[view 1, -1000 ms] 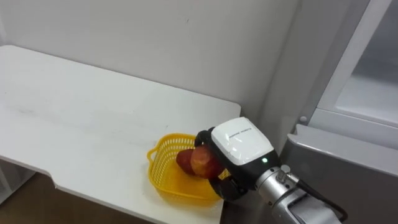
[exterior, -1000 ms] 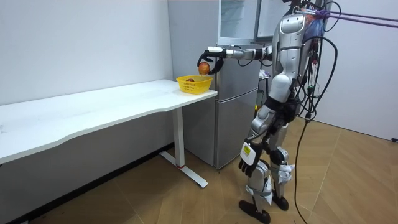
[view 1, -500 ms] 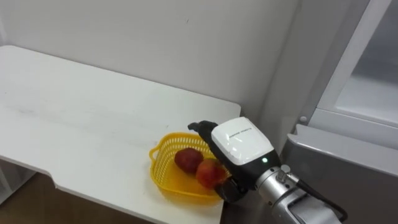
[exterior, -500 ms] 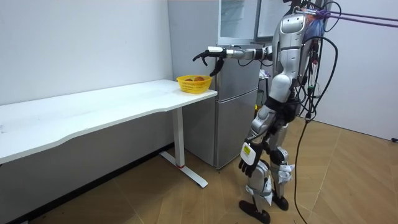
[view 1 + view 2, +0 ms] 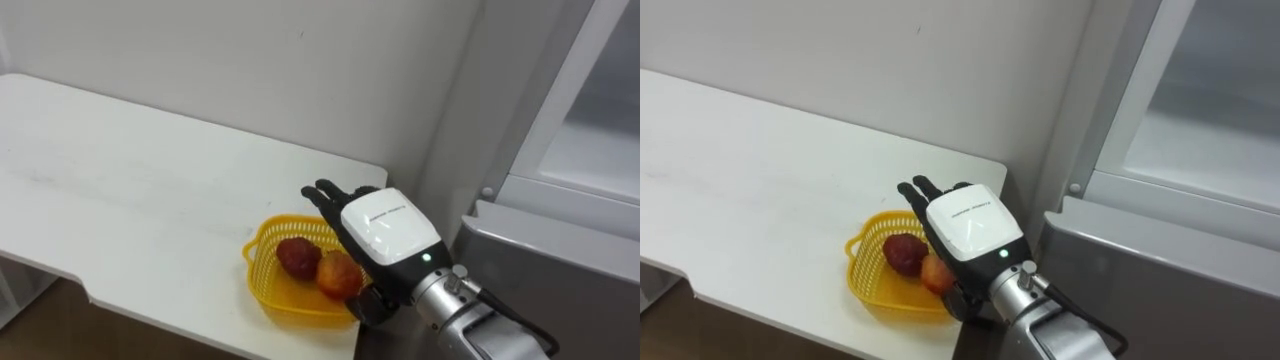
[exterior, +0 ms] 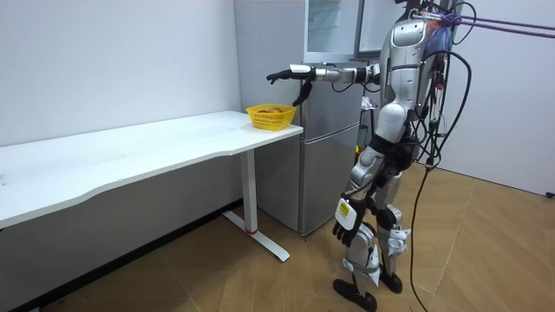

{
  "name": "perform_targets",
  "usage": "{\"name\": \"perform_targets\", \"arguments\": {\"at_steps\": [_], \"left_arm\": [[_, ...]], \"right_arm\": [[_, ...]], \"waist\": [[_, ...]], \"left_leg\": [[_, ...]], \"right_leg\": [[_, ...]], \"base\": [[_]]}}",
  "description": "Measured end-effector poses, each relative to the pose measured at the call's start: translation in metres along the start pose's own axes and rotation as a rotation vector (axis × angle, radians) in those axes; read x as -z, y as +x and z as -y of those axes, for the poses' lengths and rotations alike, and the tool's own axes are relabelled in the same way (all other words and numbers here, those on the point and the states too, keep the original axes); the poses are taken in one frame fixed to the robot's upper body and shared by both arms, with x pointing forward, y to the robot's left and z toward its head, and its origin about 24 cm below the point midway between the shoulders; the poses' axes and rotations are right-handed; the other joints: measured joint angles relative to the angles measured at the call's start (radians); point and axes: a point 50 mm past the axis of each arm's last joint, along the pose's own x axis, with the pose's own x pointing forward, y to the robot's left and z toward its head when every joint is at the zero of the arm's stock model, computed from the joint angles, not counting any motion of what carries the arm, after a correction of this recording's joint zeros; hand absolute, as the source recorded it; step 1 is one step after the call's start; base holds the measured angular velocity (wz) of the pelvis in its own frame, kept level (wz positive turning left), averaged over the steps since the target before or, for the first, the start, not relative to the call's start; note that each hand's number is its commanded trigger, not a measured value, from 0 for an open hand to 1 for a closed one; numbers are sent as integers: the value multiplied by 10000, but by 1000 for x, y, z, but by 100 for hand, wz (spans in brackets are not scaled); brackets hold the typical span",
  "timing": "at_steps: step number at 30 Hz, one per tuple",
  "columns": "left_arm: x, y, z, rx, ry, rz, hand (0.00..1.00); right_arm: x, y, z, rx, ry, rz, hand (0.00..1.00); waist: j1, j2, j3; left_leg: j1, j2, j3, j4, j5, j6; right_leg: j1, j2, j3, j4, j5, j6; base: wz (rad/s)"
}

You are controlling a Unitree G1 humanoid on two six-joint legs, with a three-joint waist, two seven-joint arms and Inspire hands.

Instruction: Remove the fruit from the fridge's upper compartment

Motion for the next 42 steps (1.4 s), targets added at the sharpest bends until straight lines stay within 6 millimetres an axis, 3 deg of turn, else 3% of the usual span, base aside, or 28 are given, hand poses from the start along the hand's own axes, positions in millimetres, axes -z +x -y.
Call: {"name": "perform_targets", "arguments": {"at_steps": [9,16,21,23,28,32,34,37,42], "left_arm": [[0,0,-1,-76,-40,8,0],[-1,1,5,-112,-116,30,0],[0,1,9,-179,-203,32,0],[0,2,13,-99,-223,29,0],[10,1,20,-129,-302,-201,0],[7,3,27,-128,-389,-135,0],[7,3,29,-126,-411,-132,0],[6,3,31,-103,-480,-90,0],[5,4,35,-16,-857,39,0]], "right_arm": [[1,0,1,81,7,7,0],[17,1,19,1482,626,-545,0],[17,1,29,2357,1613,-437,0],[15,0,35,2838,2075,-296,0],[16,-7,73,5065,2867,-91,0],[20,-18,104,7205,3402,-69,0],[22,-24,112,7922,3496,-12,0],[28,-35,118,8953,3931,-113,0],[39,-53,112,9434,4796,-728,0]], "waist": [[-12,15,10],[-45,168,-31],[-100,455,-109],[-168,730,-132],[-553,1018,-220],[-846,1127,-209],[-966,1191,-168],[-1289,1229,-179],[-1728,1412,-224]], "left_leg": [[-27,4,-5,43,-4,5],[-77,-18,-8,171,-41,55],[-86,-23,-10,320,-61,87],[-96,-46,-11,314,-74,110],[174,-79,37,172,-60,132],[498,-66,165,7,-57,128],[608,-50,231,-19,-58,128],[691,-37,262,-9,-61,129],[816,17,447,-23,-77,126]], "right_leg": [[1,-1,16,1,0,-1],[17,-19,18,3,2,-3],[51,-17,92,17,2,-3],[80,-31,135,21,4,-1],[246,-80,167,41,-1,13],[432,-69,352,16,3,19],[517,-64,422,13,5,21],[566,-61,456,17,5,22],[590,-29,692,36,16,29]], "base": [[0],[1],[0],[0],[-3],[-10],[-12],[-4],[-12]]}}
